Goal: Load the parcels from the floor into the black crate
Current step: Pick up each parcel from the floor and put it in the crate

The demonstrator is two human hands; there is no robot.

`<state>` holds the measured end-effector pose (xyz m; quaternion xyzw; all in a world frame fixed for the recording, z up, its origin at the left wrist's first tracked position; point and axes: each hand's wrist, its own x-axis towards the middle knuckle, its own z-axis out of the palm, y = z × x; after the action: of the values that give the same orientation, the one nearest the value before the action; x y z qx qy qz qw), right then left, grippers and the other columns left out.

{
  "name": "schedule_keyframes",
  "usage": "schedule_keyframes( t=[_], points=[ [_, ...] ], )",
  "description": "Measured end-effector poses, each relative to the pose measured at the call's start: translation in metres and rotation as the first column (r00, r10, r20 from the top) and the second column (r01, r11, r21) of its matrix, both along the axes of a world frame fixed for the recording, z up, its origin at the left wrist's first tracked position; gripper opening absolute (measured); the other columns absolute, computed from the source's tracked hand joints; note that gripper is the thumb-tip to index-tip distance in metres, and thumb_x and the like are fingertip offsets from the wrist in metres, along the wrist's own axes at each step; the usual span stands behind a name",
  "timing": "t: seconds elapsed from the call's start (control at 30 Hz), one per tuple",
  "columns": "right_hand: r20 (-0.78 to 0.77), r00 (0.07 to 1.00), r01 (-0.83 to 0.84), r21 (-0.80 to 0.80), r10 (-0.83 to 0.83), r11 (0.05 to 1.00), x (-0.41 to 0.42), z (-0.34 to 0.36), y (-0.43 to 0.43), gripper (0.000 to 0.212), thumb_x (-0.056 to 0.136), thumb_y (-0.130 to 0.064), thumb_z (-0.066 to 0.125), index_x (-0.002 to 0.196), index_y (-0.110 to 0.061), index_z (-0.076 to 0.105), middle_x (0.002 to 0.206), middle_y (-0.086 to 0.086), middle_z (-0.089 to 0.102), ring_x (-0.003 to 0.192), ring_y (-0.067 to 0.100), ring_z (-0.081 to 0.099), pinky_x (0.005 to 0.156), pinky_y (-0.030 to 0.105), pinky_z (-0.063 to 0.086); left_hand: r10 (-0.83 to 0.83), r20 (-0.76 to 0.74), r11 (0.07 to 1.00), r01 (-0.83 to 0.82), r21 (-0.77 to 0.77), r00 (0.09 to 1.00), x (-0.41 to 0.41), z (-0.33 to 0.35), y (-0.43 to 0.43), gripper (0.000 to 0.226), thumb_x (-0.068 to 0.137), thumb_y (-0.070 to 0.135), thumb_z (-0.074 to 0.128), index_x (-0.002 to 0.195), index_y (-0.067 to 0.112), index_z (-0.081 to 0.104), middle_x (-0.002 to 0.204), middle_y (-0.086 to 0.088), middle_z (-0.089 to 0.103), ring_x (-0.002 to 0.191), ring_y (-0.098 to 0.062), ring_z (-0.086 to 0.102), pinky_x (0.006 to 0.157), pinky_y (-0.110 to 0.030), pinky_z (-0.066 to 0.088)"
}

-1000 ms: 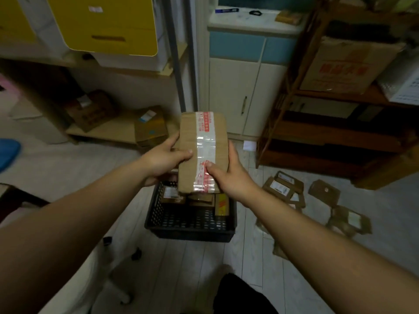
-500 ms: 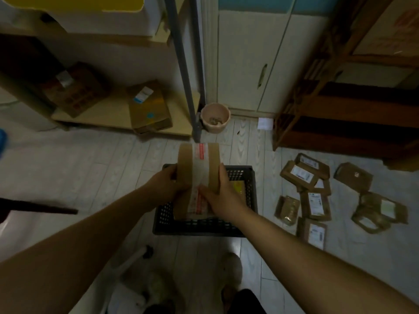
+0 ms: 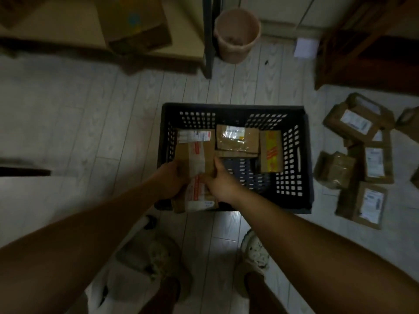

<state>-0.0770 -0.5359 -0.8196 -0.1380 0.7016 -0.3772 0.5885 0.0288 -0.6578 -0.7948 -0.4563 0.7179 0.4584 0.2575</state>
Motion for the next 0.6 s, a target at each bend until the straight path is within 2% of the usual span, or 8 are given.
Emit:
schedule_keyframes(
  t=[0.07,0.13,0.23,0.3,0.37,0.43,0.53,0.6],
  points=[
    [-0.002,0.999,-0.043,0.043,0.043,0.998,0.000,-0.031,-0.005,0.058,0.095,-0.028,0.052,0.145,-0.032,0.021,0.129,-0.001,0.056,0.112,0.021,0.057,0.093,0.040,0.049,-0.018,0.024,1.000,0.018,0.008,1.000,0.002,-0.034,-0.005,0.036,0.091,0.033,0.054,0.124,0.020,0.051,0.105,0.001,0.061,0.085,-0.012,0.056,0.070,-0.023,0.044],
    [0.014,0.998,-0.067,0.082,0.066,0.994,-0.002,-0.060,-0.008,0.055,0.096,-0.028,0.050,0.144,-0.031,0.023,0.129,0.002,0.056,0.112,0.024,0.057,0.092,0.043,0.050,-0.041,0.045,0.999,0.040,0.034,0.998,0.002,-0.064,-0.008,0.028,0.091,0.037,0.053,0.116,0.023,0.056,0.086,0.009,0.056,0.075,-0.006,0.053,0.058,-0.018,0.039],
    [0.013,0.995,-0.096,0.097,0.095,0.991,0.002,-0.095,-0.010,0.057,0.096,-0.028,0.050,0.146,-0.031,0.021,0.131,0.003,0.055,0.114,0.024,0.056,0.097,0.044,0.047,-0.064,0.051,0.997,0.062,0.050,0.997,0.005,-0.097,-0.007,0.013,0.091,0.036,0.053,0.103,0.031,0.053,0.079,0.014,0.050,0.069,-0.001,0.049,0.053,-0.014,0.036],
    [0.013,0.996,-0.090,0.092,0.089,0.992,0.005,-0.117,-0.013,0.062,0.095,-0.030,0.051,0.147,-0.030,0.018,0.134,0.004,0.053,0.118,0.025,0.054,0.100,0.044,0.044,-0.068,0.035,0.997,0.067,0.037,0.997,0.006,-0.113,-0.008,0.018,0.091,0.035,0.054,0.108,0.029,0.053,0.080,0.013,0.050,0.069,-0.001,0.047,0.054,-0.014,0.035],
    [0.019,0.997,-0.072,0.070,0.071,0.995,0.006,-0.136,-0.017,0.066,0.094,-0.031,0.053,0.148,-0.031,0.016,0.136,0.004,0.052,0.120,0.024,0.052,0.101,0.044,0.044,-0.064,0.016,0.998,0.063,0.003,0.998,0.005,-0.126,-0.013,0.028,0.091,0.031,0.054,0.118,0.021,0.054,0.092,0.004,0.058,0.075,-0.007,0.052,0.062,-0.020,0.041],
    [0.019,1.000,-0.022,0.029,0.022,0.999,0.009,-0.149,-0.019,0.074,0.091,-0.025,0.059,0.148,-0.033,0.012,0.136,0.005,0.051,0.120,0.024,0.052,0.101,0.045,0.044,-0.101,0.028,0.994,0.102,-0.041,0.994,0.003,-0.136,-0.018,0.040,0.092,0.027,0.054,0.130,0.017,0.046,0.115,-0.008,0.059,0.088,-0.015,0.053,0.074,-0.026,0.044],
    [0.027,0.999,0.047,-0.022,-0.047,0.999,0.019,-0.160,-0.017,0.089,0.085,-0.018,0.067,0.148,-0.037,0.007,0.141,0.011,0.042,0.126,0.029,0.046,0.102,0.048,0.042,-0.198,0.036,0.977,0.200,-0.072,0.980,0.005,-0.146,-0.019,0.064,0.089,0.030,0.055,0.145,0.024,0.023,0.135,-0.015,0.045,0.111,-0.028,0.051,0.095,-0.036,0.045],
    [0.005,0.998,0.059,-0.013,-0.059,0.998,0.024,-0.164,-0.016,0.099,0.080,-0.021,0.072,0.148,-0.038,0.002,0.146,0.014,0.031,0.130,0.032,0.039,0.104,0.050,0.039,-0.292,0.052,0.947,0.296,-0.126,0.955,0.005,-0.152,-0.016,0.072,0.087,0.033,0.055,0.147,0.025,0.015,0.146,-0.018,0.026,0.128,-0.039,0.035,0.107,-0.047,0.035]
  ],
)
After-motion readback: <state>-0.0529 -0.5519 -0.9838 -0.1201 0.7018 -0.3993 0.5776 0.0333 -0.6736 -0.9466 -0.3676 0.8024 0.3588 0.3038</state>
